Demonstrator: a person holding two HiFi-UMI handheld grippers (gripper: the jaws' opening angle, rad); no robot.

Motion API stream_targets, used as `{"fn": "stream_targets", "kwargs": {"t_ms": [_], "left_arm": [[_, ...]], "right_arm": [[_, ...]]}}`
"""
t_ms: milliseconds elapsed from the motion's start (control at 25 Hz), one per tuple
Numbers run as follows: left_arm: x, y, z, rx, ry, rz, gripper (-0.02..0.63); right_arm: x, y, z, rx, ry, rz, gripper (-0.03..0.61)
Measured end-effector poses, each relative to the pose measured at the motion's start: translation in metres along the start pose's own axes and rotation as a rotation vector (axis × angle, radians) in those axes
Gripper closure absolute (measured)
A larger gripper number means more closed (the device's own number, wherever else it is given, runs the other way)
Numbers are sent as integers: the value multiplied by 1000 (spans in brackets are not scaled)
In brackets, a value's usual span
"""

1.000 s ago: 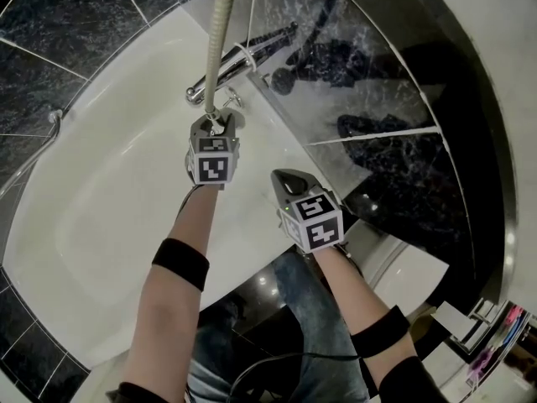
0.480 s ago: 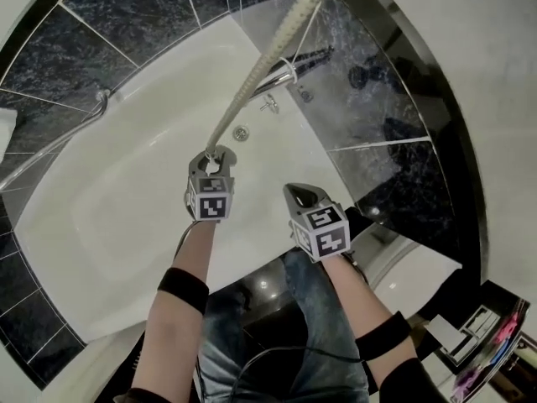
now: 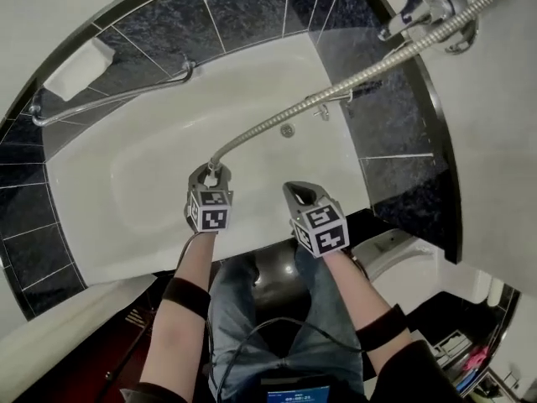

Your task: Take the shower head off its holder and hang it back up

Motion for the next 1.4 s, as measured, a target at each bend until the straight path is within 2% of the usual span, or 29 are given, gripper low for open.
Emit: {"fn": "stream_targets", "kwargs": {"t_ms": [280,480,640,960,1400], "left_arm": [[5,65,-137,-153,1,-65,503],[-3,98,-234,-251,11,-54,505],[-23,127,-300,-349,1,-6,508],[-79,185,-408,-524,-42,102,509],[-193,262,-513,-636,-110,257,512]], "right_arm": [[-56,99,-50,-108,-20,-113,555],[-93,156,-93,-165,-48,-166,555],[-121,192,-121,-201,-80,-208,555],[-187,250,-175,-267,-170,-281,555],[-289,302,-242,-318,-339,-391,555]]}}
Point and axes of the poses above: the fingertips, and each gripper's own axes: z forward along the fingers, y to its left, x out of its underside, the point moved 1 cm from there along -z, backward along the fingers, and after that the axes turned 14 degrees about z, right-handed, at the moved point
